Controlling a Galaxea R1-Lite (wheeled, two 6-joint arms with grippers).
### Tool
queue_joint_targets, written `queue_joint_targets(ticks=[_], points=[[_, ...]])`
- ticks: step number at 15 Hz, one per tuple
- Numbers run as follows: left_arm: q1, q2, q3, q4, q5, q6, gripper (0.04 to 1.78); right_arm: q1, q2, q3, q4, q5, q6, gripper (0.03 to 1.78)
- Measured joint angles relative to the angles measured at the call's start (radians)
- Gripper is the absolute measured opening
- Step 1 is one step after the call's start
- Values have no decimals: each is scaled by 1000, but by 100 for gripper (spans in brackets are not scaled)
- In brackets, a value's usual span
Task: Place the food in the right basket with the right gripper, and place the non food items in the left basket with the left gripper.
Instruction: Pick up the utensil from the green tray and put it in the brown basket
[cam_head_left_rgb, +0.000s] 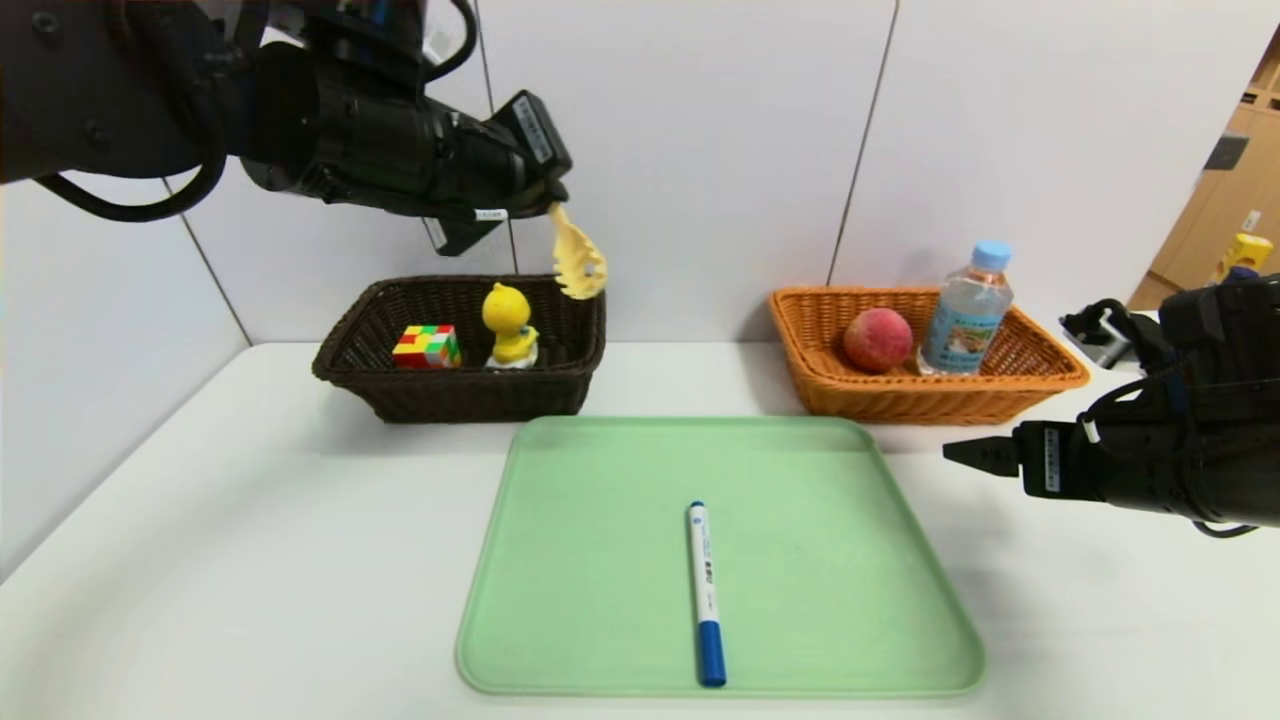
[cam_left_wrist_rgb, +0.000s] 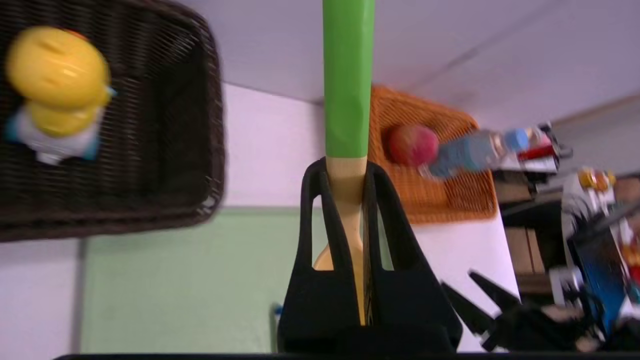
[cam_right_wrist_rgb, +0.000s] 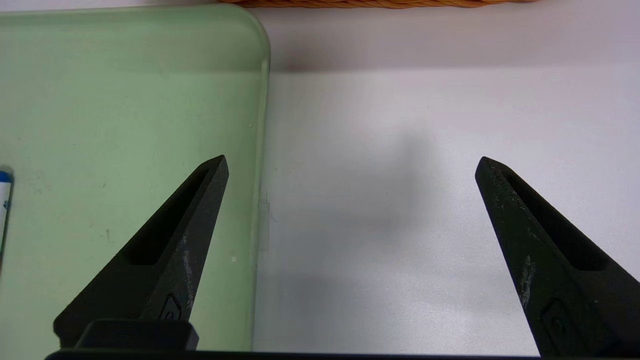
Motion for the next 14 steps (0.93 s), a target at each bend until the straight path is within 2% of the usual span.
queue_joint_targets(ticks=[2, 5, 7, 10, 14], points=[[123, 14, 21, -9, -24, -6, 10, -1, 0, 0, 0, 0, 1, 171], [299, 46, 65, -13, -110, -8, 10, -1, 0, 1, 0, -1, 0, 171], [380, 79, 77, -20, -159, -9, 10, 0, 0, 1, 0, -2, -1, 171], [434, 146, 80, -25, -172, -14, 10, 3, 1, 2, 0, -2, -1, 171], [449, 214, 75, -75, -173, -18, 10, 7, 3, 2, 0, -2, 0, 171]])
